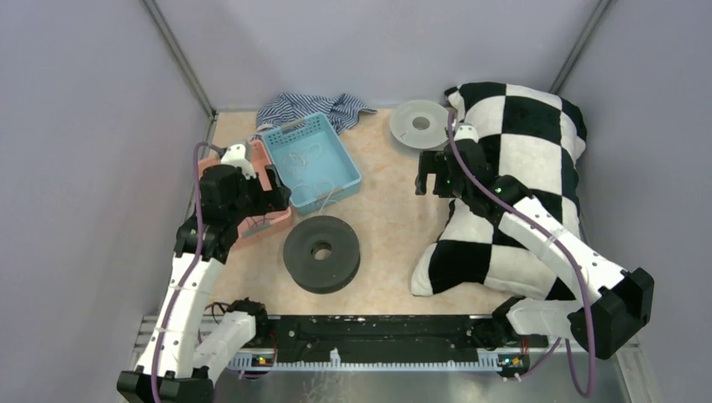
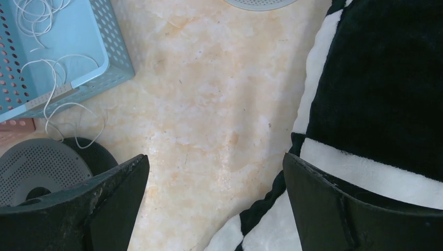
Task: Wrap the cables
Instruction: Pick up the cable reel from the center of the board.
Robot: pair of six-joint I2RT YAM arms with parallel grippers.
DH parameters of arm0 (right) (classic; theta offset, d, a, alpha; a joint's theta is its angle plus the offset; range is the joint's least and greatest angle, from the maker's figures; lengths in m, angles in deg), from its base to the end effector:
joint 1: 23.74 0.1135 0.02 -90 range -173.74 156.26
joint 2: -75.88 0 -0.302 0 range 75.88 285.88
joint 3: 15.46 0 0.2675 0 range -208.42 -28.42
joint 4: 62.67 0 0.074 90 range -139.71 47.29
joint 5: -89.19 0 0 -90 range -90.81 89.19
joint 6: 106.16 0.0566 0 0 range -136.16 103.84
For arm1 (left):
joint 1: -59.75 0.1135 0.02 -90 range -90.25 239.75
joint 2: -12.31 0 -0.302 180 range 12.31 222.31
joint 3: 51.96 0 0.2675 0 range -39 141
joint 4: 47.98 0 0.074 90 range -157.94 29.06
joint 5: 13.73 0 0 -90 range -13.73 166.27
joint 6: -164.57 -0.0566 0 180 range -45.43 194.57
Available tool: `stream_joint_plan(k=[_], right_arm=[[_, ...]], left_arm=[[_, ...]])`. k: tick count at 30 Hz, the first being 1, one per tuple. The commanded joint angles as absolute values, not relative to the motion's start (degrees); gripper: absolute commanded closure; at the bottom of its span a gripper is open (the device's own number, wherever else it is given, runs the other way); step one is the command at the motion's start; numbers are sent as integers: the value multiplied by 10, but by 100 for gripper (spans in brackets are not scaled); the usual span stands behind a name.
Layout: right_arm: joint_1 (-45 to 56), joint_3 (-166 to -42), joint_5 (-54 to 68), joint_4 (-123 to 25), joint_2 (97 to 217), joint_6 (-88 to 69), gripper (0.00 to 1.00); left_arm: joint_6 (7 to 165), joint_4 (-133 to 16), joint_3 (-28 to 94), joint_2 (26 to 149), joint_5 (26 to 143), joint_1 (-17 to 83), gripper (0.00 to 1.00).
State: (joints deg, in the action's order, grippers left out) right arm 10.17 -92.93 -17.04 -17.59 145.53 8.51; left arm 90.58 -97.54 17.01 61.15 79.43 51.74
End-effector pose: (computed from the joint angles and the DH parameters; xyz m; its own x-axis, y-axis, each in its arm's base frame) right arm 0.2430 0.1443 0.3553 -0.6031 0.0775 -0.7939 -0.1093 0.9779 0.1784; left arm 0.1838 -0.0290 0.3688 -0.5192 -0.2050 -0.8297 0.0452 0.9628 -0.2662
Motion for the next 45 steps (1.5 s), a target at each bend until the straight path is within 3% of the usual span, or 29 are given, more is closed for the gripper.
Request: stream_joint_plan(k=[1, 13, 22, 28, 32, 39, 45], right_arm=[[107, -934, -174, -202, 1440, 87, 1], [107, -908, -145, -231, 1413, 84, 1], [109, -894, -134, -238, 1408, 95, 1], [110, -901, -130, -234, 1412, 92, 1], [109, -896, -138, -230, 1407, 97, 1], [111, -884, -103, -257, 1404, 99, 1], [110, -887, -107, -248, 1395, 96, 1]], left_arm=[[900, -974, 161, 593, 793, 518, 1], [981, -1071, 133, 566, 856, 518, 2], [1153, -1039, 1, 453, 971, 517, 2], [1256, -1089, -63, 390, 851, 517, 2], [1250, -1143, -57, 414, 794, 517, 1], [1237, -1060, -73, 509, 888, 518, 2], [1295, -958, -170, 471, 939, 518, 5]])
